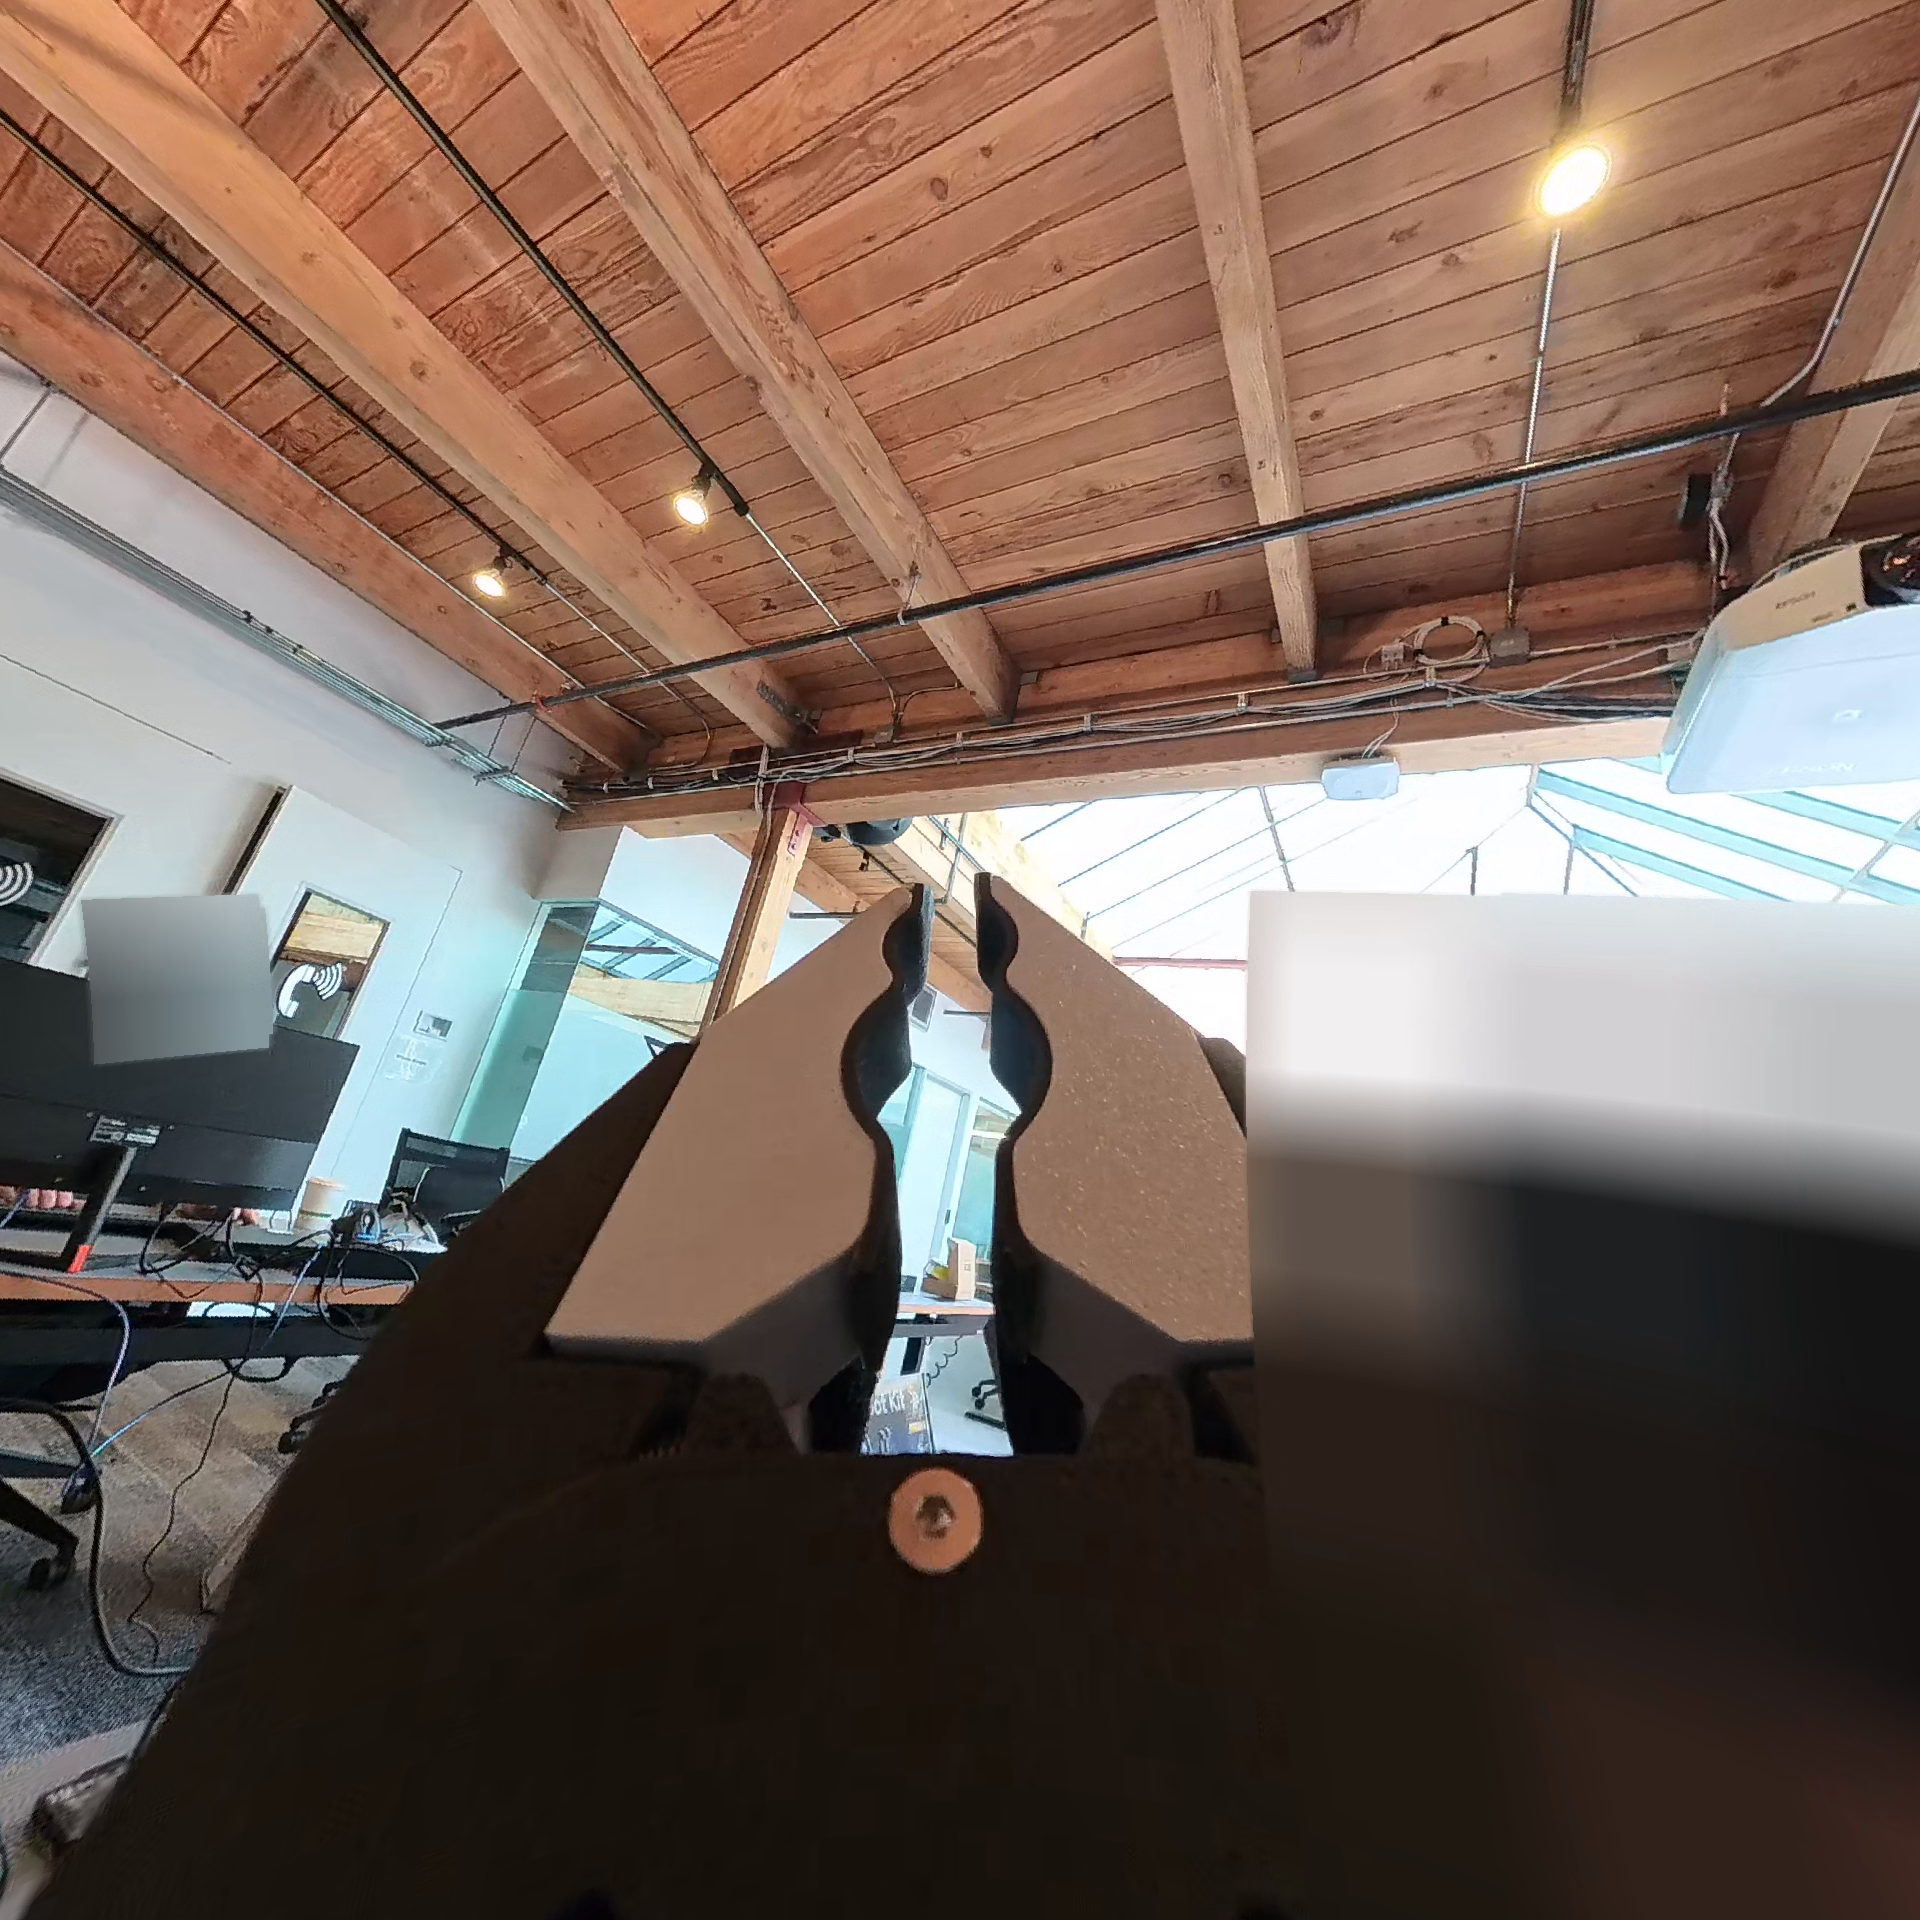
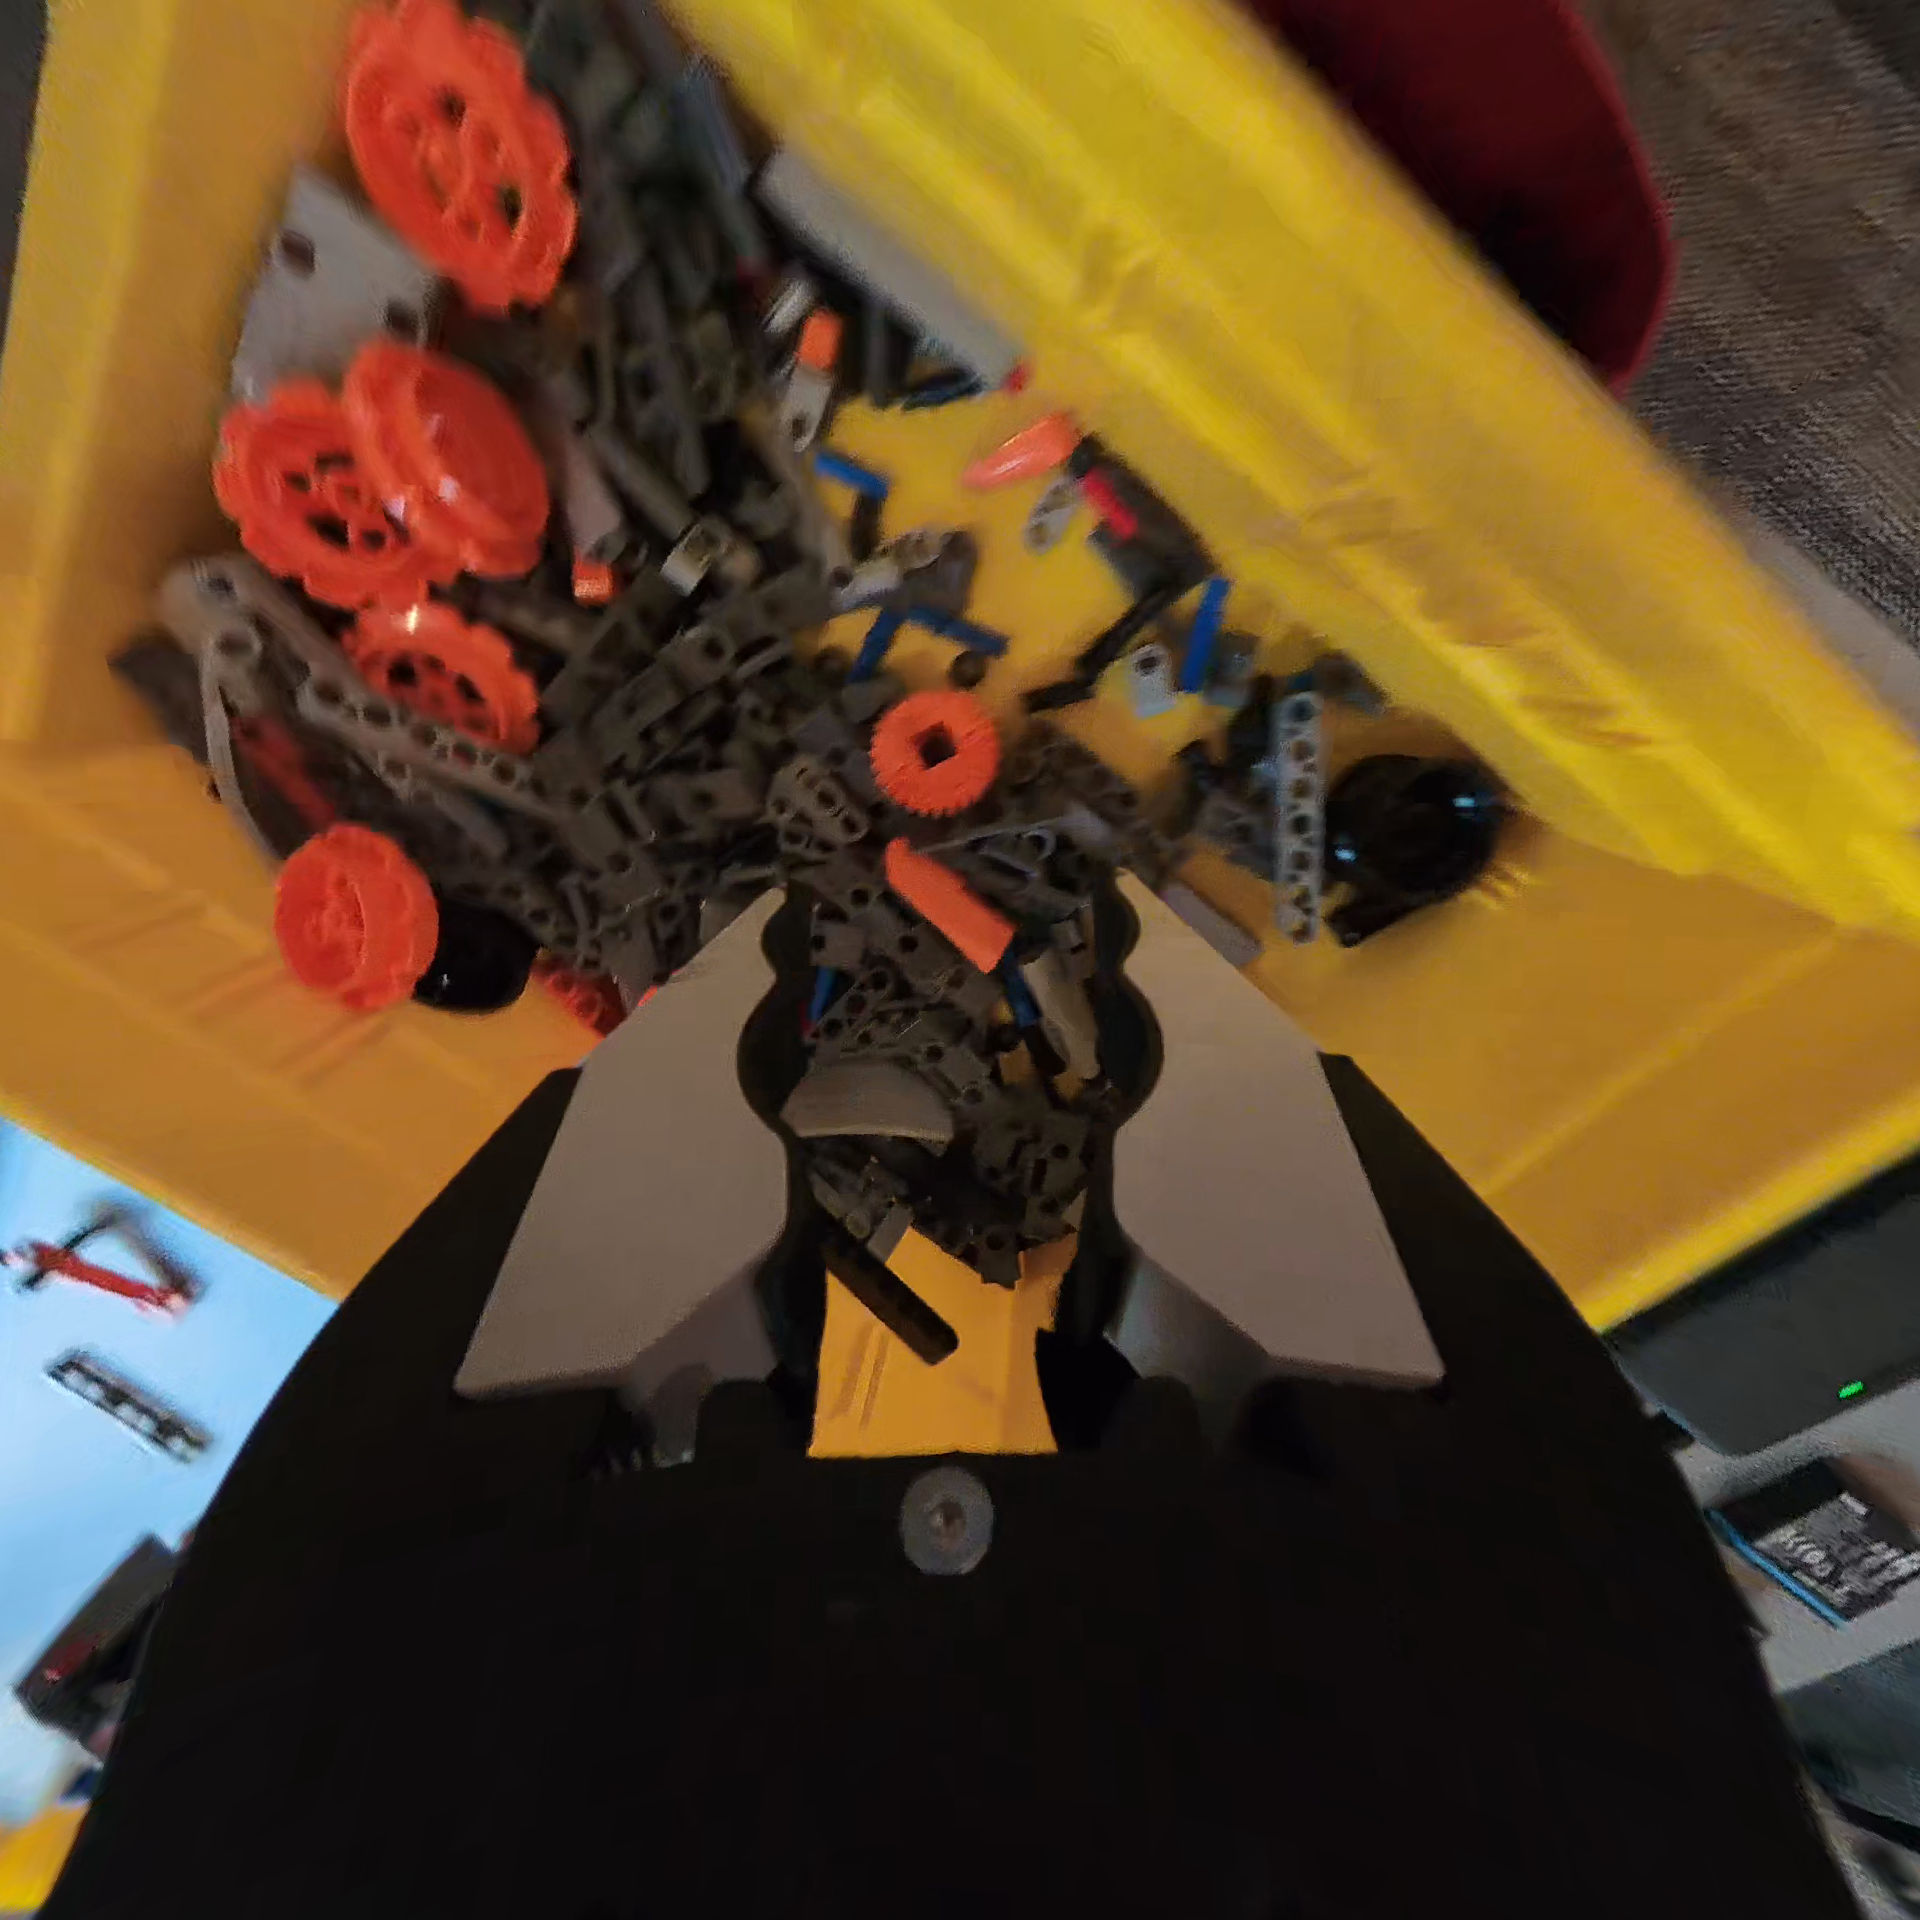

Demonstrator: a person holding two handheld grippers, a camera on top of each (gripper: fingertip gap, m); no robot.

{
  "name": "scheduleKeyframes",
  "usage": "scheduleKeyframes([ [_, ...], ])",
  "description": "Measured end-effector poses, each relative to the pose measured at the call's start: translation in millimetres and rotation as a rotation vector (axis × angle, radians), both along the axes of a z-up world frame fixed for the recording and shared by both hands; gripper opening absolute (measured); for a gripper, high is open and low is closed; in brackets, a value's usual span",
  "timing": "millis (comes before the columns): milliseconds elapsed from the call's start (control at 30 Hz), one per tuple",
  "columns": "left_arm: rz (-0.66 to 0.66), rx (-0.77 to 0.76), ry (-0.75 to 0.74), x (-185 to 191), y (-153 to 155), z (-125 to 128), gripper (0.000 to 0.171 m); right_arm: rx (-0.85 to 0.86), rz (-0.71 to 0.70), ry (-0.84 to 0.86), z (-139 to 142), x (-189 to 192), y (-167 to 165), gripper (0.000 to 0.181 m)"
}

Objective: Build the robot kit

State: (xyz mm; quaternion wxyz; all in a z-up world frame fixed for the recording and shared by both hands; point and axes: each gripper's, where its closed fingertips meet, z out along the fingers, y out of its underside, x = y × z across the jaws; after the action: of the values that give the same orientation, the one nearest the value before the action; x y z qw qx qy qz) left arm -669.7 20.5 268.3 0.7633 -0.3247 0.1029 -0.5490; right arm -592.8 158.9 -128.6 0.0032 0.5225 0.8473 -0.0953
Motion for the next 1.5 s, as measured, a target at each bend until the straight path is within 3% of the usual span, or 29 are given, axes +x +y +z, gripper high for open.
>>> scheduleKeyframes([
  [167,-0.004,-0.001,0.003,2,1,0,0.006,0.153,0.197,0.030,-28,5,0,0.058],
  [300,-0.006,-0.002,0.001,1,1,0,0.006,0.151,0.129,-0.020,-45,-2,7,0.071],
  [333,-0.008,-0.002,0.001,1,1,0,0.006,0.133,0.111,-0.022,-46,-4,7,0.068],
  [400,-0.007,0.001,0.000,1,0,0,0.006,0.116,0.117,-0.062,-47,0,9,0.044],
  [567,-0.004,0.008,-0.007,-1,-3,1,0.006,0.114,0.096,-0.068,-46,-1,12,0.035],
  [667,-0.003,0.011,-0.007,-1,-3,1,0.006,0.128,0.092,-0.022,-37,-8,19,0.011],
  [933,-0.003,0.006,-0.003,0,-1,1,0.006,0.276,-0.069,0.152,-7,-42,71,0.011],
  [1033,-0.003,0.006,-0.002,1,-1,0,0.006,0.185,-0.100,0.141,-2,-39,61,0.045],
  [1133,-0.004,0.007,-0.004,0,-1,1,0.006,0.157,-0.059,0.107,4,-23,52,0.049],
  [1200,-0.003,0.008,-0.005,0,-2,1,0.006,0.052,-0.014,0.018,4,0,28,0.050],
  [1300,-0.002,0.010,-0.007,-1,-2,1,0.006,0.064,0.097,-0.020,-3,18,10,0.053],
  [1500,0.001,0.006,0.001,2,-1,0,0.006,0.097,0.248,0.039,-25,-6,-22,0.081],
])
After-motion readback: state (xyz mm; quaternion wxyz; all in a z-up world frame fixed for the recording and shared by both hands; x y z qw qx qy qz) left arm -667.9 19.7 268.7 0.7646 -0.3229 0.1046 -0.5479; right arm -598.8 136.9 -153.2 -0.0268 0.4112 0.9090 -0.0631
